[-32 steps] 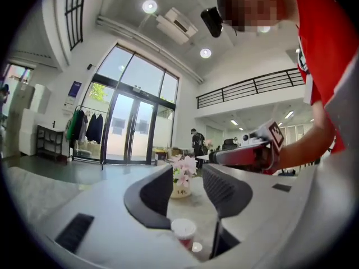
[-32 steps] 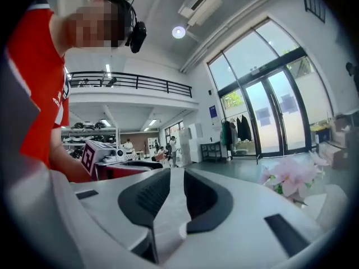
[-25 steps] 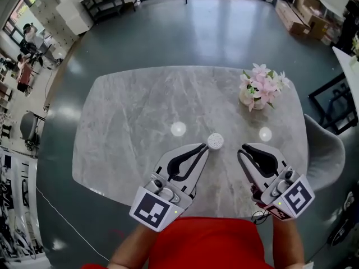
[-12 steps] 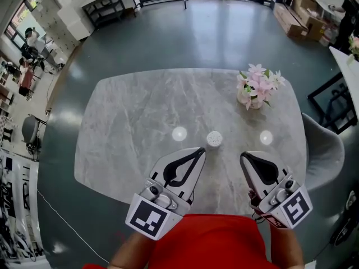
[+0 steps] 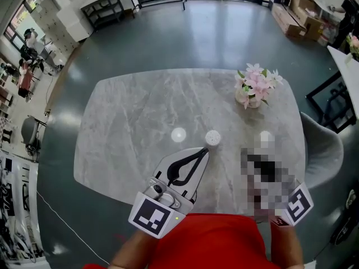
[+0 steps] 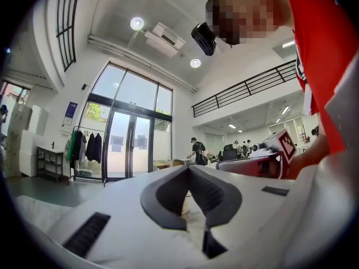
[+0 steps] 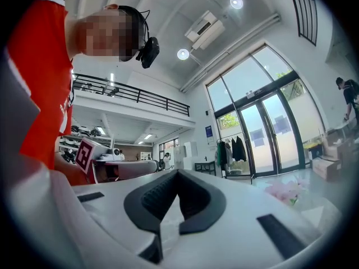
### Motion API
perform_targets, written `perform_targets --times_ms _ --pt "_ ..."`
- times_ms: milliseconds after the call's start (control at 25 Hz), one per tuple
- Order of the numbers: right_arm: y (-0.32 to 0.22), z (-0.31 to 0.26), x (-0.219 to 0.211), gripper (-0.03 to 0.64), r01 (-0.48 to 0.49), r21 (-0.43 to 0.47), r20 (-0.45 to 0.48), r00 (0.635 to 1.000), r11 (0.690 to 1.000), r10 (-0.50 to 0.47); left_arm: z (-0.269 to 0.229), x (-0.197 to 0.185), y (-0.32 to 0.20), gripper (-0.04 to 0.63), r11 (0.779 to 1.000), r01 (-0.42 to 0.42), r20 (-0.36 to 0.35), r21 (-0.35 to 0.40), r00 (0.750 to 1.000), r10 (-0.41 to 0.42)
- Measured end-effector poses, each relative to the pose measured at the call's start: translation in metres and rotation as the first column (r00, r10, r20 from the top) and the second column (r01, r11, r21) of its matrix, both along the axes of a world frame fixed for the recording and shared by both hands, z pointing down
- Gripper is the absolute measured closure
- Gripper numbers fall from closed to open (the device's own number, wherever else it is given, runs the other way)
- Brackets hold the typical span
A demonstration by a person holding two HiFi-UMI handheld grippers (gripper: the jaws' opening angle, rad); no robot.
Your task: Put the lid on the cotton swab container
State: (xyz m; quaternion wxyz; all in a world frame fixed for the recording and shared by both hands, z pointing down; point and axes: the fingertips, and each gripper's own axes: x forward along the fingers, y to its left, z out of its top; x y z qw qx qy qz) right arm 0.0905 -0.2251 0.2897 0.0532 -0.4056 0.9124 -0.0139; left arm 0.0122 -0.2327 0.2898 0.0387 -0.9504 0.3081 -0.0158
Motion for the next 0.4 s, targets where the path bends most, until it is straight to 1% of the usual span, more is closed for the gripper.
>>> perform_targets --times_ms 400 --pt "0.0005 0.0010 -0.0061 0.609 0.014 -0.004 -0.005 1.000 1.000 -0.014 -0.0004 -0.0008 0.0019 0.581 1.000 0.006 -0.012 -0.007 1.000 -0.006"
